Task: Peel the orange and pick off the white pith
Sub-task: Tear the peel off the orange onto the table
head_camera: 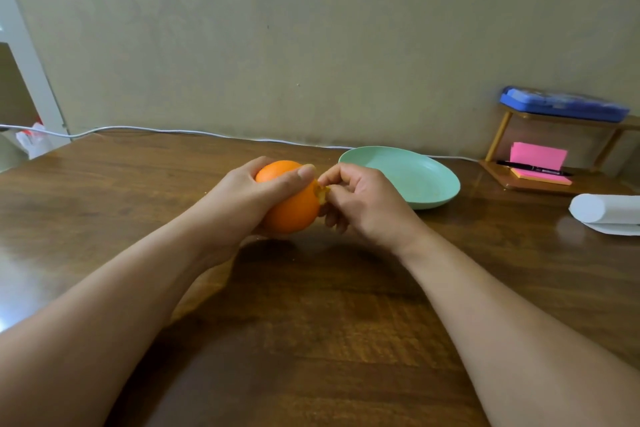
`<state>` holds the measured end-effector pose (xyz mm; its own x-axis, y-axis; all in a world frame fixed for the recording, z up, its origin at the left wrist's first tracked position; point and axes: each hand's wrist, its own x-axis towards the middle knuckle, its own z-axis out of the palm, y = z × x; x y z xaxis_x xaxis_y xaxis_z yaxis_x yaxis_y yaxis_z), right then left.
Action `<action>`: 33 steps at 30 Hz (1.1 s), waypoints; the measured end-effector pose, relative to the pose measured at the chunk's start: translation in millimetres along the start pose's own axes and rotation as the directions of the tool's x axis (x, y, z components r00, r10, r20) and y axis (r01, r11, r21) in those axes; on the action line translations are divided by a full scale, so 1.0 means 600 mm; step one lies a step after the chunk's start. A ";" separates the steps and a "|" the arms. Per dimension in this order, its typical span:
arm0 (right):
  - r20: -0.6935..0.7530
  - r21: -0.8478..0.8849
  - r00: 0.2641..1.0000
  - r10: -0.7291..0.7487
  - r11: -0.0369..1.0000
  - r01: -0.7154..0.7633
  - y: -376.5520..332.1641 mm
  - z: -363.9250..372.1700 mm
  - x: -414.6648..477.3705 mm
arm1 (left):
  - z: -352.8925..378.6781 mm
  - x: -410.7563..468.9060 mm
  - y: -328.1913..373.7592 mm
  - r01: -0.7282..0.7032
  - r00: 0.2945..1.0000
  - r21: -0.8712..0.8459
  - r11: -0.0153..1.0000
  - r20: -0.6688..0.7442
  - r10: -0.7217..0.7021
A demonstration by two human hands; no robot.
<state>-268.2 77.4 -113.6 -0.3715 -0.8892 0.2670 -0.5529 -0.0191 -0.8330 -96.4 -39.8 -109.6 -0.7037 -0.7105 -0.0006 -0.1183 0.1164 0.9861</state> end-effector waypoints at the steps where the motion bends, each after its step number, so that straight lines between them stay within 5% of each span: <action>1: 0.008 0.050 1.000 0.018 0.999 -0.019 0.000 -0.005 0.000 | -0.004 0.002 -0.003 0.036 0.998 -0.052 0.998 0.046 -0.034; 5: 0.039 0.132 0.997 0.070 0.988 -0.075 -0.004 -0.015 -0.005 | -0.010 0.009 -0.004 0.110 0.989 -0.189 0.976 0.115 -0.089; 9: 0.034 0.013 0.999 0.037 0.999 -0.037 -0.009 -0.012 -0.011 | -0.012 0.015 -0.004 0.104 0.992 -0.207 0.973 0.088 -0.087; 16: 0.023 -0.140 0.999 0.024 0.990 -0.020 -0.012 -0.006 -0.014 | -0.009 0.016 -0.007 0.054 0.998 -0.062 0.997 0.029 -0.052; 23: 0.061 -0.510 0.998 -0.033 0.858 0.060 -0.022 -0.001 -0.009 | -0.003 0.015 -0.010 -0.081 0.988 0.208 0.975 -0.115 0.107; 33: 0.077 -0.568 0.992 -0.097 0.814 0.124 -0.013 0.011 -0.007 | 0.005 0.003 -0.003 -0.113 0.981 0.292 0.950 -0.118 0.153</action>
<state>-257.4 78.6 -111.3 -0.2576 -0.9157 0.3085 -0.9194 0.1340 -0.3698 -99.5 -39.5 -111.8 -0.6259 -0.7612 0.1696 -0.2379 0.3934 0.8880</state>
